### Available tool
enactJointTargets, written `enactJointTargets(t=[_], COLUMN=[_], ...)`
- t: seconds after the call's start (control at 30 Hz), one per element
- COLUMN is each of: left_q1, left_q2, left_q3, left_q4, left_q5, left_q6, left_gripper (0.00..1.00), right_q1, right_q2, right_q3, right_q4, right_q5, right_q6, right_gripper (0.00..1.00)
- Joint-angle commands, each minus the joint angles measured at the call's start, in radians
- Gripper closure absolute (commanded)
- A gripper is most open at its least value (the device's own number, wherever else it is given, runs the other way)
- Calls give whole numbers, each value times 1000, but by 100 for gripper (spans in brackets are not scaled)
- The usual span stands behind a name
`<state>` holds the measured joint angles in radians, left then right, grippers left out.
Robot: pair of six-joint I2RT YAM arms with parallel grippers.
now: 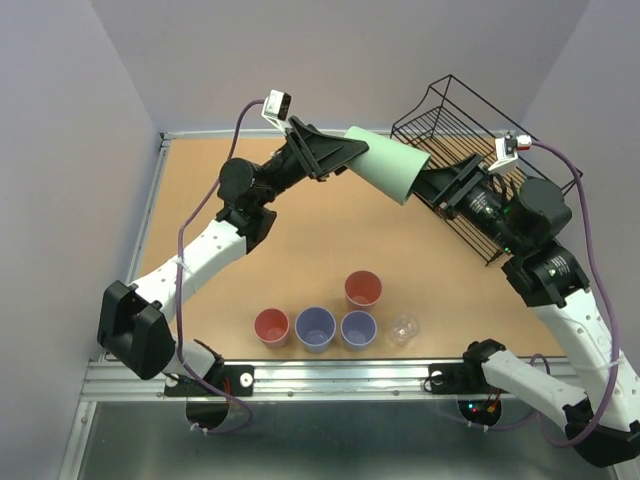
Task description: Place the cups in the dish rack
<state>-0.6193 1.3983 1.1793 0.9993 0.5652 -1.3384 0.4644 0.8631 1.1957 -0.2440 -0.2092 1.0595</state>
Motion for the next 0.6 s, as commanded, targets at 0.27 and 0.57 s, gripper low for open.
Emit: enactJointTargets(t=[0.27, 0.57], left_q1=[170, 265], left_q2=[-165, -222], left_q3=[141, 168], left_q4=[-662, -921], left_q5=[-120, -247], left_q6=[480, 697], left_gripper=[100, 100], right_q1=[-1, -1], right_q2=[51, 277], right_q3=[154, 321], right_q4=[-176, -372], right_q5=[263, 526], right_q6=[-171, -269], right_gripper=[25, 24])
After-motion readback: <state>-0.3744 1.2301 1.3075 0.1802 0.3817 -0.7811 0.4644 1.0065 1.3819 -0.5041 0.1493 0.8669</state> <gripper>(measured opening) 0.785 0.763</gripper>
